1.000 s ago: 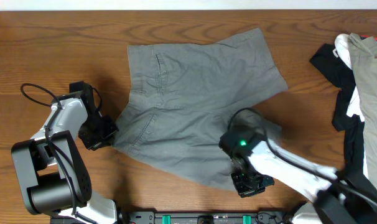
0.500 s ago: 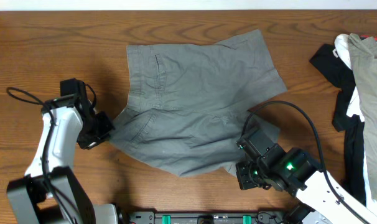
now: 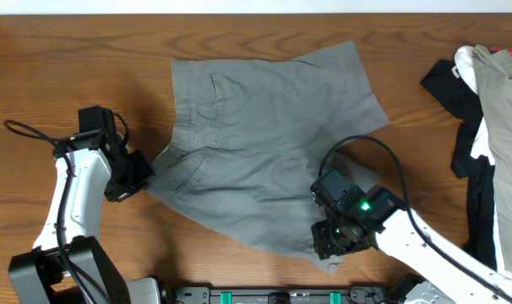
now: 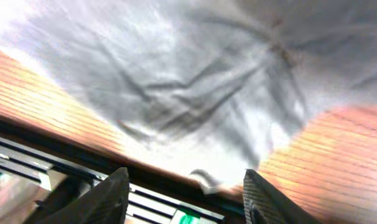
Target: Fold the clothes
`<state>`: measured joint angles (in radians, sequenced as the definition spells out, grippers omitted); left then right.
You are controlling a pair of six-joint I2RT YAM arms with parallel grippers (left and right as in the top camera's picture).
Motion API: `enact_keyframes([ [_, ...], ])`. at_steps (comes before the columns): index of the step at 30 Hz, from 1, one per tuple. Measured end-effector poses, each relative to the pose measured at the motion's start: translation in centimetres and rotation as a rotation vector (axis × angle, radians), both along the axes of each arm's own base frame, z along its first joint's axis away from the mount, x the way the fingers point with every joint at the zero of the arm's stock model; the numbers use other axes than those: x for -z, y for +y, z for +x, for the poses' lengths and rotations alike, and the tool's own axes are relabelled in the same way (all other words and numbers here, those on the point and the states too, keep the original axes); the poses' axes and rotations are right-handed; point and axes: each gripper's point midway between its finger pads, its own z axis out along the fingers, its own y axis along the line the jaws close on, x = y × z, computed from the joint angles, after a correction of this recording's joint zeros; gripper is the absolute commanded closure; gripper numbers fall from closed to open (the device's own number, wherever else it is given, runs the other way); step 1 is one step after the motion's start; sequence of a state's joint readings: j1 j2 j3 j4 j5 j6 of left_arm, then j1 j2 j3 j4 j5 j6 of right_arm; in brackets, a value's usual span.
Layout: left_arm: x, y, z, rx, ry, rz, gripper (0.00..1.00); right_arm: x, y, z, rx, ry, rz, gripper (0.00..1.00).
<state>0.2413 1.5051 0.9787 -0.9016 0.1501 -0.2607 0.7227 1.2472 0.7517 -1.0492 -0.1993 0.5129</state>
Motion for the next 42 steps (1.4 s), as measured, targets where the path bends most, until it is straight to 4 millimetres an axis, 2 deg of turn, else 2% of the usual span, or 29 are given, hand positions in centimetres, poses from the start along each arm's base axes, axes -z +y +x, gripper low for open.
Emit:
enact_keyframes([
  [5, 0.0, 0.0, 0.0, 0.004, 0.000, 0.000, 0.94, 2.0, -0.8, -2.1, -0.004, 0.110, -0.033, 0.43],
  [10, 0.0, 0.0, 0.0, 0.010, -0.001, 0.001, 0.94, 2.8, -1.2, -4.2, -0.003, 0.196, -0.024, 0.40],
  [15, 0.0, 0.0, 0.0, 0.015, -0.002, 0.001, 0.94, 3.5, -0.2, -5.6, -0.065, 0.209, 0.003, 0.35],
  [19, 0.0, 0.0, 0.0, 0.018, -0.002, 0.002, 0.94, 3.8, 0.8, -5.5, -0.044, 0.189, 0.017, 0.35],
  [22, 0.0, 0.0, 0.0, 0.021, -0.002, 0.002, 0.94, 3.9, 0.3, -5.5, 0.024, 0.189, -0.024, 0.36],
  [28, 0.0, 0.0, 0.0, 0.022, -0.002, 0.002, 0.94, 5.0, -1.4, -5.5, 0.176, 0.181, -0.121, 0.49],
  [32, 0.0, 0.0, 0.0, 0.022, -0.002, 0.001, 0.94, 6.0, -1.3, -5.1, 0.232, 0.154, -0.112, 0.61],
  [37, 0.0, 0.0, 0.0, 0.022, -0.002, 0.002, 0.94, 6.2, -1.0, -4.7, 0.262, 0.140, -0.101, 0.59],
  [42, 0.0, 0.0, 0.0, 0.022, -0.002, 0.002, 0.94, 6.2, -1.5, -4.9, 0.311, 0.150, -0.135, 0.50],
])
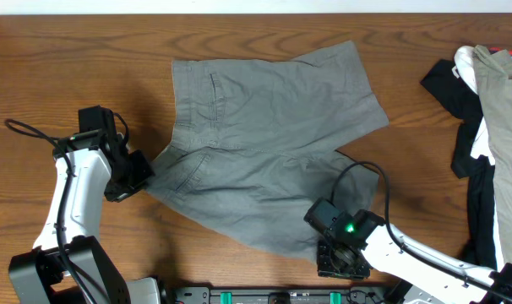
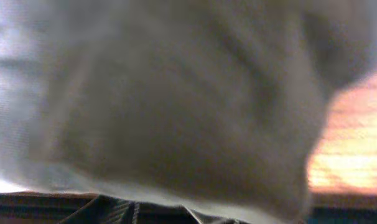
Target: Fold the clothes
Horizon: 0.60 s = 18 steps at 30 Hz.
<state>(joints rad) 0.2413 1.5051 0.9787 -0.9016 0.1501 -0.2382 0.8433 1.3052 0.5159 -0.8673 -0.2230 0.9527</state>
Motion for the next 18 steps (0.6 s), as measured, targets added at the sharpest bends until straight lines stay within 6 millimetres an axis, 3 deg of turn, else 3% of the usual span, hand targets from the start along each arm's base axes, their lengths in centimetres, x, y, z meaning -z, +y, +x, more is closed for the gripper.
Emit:
enact_keyframes([
  [6, 0.0, 0.0, 0.0, 0.000, 0.000, 0.000, 0.94, -0.1, 0.0, 0.1, 0.012, -0.007, 0.001, 0.49],
  [18, 0.0, 0.0, 0.0, 0.000, 0.000, 0.000, 0.94, -2.5, 0.5, 0.9, 0.016, -0.111, 0.101, 0.43],
])
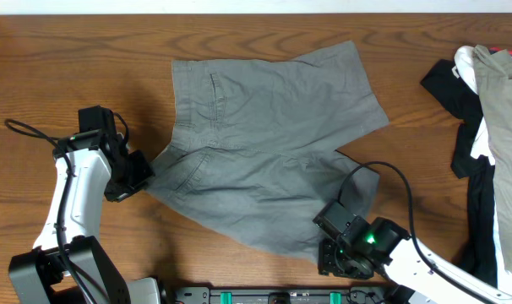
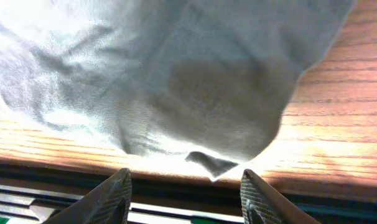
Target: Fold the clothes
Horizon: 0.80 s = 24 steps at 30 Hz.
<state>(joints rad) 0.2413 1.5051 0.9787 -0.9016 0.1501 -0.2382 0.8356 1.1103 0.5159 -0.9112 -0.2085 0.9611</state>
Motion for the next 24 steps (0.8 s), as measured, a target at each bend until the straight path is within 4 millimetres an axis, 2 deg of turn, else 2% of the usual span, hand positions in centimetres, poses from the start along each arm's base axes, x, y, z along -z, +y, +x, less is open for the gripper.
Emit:
enact_keyframes([
  [9, 0.0, 0.0, 0.0, 0.000, 0.000, 0.000, 0.94, 0.8, -2.4, 0.6, 0.140, 0.019, -0.123, 0.40],
  [17, 0.0, 0.0, 0.0, 0.000, 0.000, 0.000, 0.94, 2.5, -1.8, 1.4, 0.130, 0.041, -0.149, 0.40],
  [19, 0.0, 0.0, 0.0, 0.000, 0.000, 0.000, 0.94, 2.5, -1.8, 1.5, 0.129, 0.049, -0.146, 0.44],
  [22, 0.0, 0.0, 0.0, 0.000, 0.000, 0.000, 0.94, 2.5, -1.6, 1.5, 0.123, 0.058, -0.132, 0.74],
  [24, 0.0, 0.0, 0.0, 0.000, 0.000, 0.000, 0.94, 2.6, -1.6, 1.5, 0.120, 0.060, -0.134, 0.76],
])
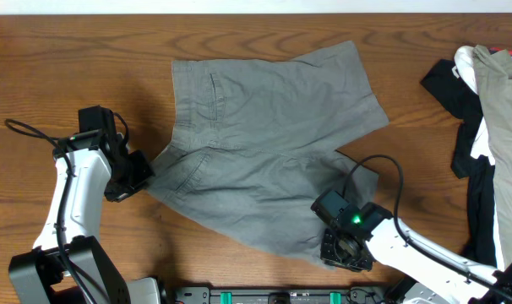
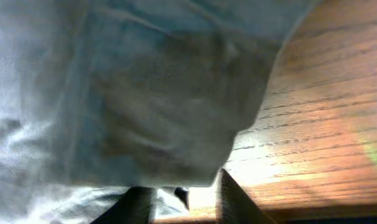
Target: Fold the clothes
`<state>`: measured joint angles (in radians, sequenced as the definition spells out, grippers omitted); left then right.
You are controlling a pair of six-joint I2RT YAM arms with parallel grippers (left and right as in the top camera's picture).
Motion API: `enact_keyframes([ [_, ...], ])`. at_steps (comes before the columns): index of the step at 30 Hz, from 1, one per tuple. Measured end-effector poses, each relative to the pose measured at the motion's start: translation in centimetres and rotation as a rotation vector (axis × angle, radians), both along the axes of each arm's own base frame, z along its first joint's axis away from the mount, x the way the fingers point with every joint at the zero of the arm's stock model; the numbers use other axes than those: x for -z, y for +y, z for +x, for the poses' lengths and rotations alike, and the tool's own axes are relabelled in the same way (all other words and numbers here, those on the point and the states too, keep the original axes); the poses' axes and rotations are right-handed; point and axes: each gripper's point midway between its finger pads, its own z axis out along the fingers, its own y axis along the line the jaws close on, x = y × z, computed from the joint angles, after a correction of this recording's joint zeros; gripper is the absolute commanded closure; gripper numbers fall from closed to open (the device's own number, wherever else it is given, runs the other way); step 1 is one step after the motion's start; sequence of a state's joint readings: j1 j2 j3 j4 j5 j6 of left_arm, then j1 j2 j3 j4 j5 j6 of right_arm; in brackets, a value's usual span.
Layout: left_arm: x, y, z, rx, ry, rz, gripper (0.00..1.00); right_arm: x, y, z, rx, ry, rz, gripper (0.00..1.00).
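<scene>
Grey shorts [image 1: 264,160] lie spread flat across the middle of the wooden table. My right gripper [image 1: 344,247] is low over the near right leg corner. In the right wrist view the fingers [image 2: 140,204] stand either side of the hem corner [image 2: 176,168], partly closed, with a bright gap of table showing between them; the gripper [image 2: 181,202] is still open. My left gripper [image 1: 138,173] rests against the shorts' left edge by the waistband. Its fingers cannot be made out from overhead.
A pile of black, white and khaki clothes [image 1: 484,110] lies at the right edge of the table. A dark rail [image 1: 264,295] runs along the near edge, just behind the right gripper. Bare wood [image 1: 70,67] lies left of the shorts.
My right gripper has moved slightly up and left onto the leg corner, and its fingers stand closer together around the hem. The left arm and the shorts are unchanged.
The right gripper hung open over the near right leg corner. Then it was pressed close on the cloth, then back a little with its jaws wide and the hem corner ahead. Now the jaws are narrower around that corner. The left arm stayed at the waistband edge throughout.
</scene>
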<state>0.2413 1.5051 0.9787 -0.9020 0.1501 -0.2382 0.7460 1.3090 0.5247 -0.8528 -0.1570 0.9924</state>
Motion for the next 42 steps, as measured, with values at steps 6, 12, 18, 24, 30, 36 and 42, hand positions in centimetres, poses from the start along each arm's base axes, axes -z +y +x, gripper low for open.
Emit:
enact_keyframes([
  [6, 0.0, 0.0, 0.0, 0.000, 0.000, 0.000, 0.94, 0.1, 0.0, -0.1, -0.011, 0.004, 0.003, 0.91],
  [12, 0.0, 0.0, -0.1, 0.000, 0.002, -0.001, 0.94, 0.1, 0.0, -0.1, -0.013, 0.005, 0.002, 0.99],
  [18, 0.0, 0.0, -0.1, 0.000, 0.003, -0.001, 0.94, -0.5, 0.5, 0.3, -0.081, -0.012, 0.027, 0.99],
  [24, 0.0, -0.1, -0.5, 0.003, 0.021, -0.005, 0.94, -5.4, 3.1, 3.9, -0.130, -0.177, 0.150, 0.99],
  [30, -1.3, -0.2, -0.6, 0.007, 0.003, -0.002, 0.94, -10.1, 1.6, 6.5, -0.046, -0.287, 0.135, 0.99],
  [36, -6.4, 0.0, 0.4, 0.008, -0.182, 0.042, 0.94, -11.7, 0.0, 8.3, -0.005, -0.328, 0.101, 0.99],
  [42, -10.7, 0.0, 0.1, 0.008, -0.330, 0.079, 0.94, -12.7, -0.7, 9.8, 0.022, -0.372, 0.102, 0.99],
])
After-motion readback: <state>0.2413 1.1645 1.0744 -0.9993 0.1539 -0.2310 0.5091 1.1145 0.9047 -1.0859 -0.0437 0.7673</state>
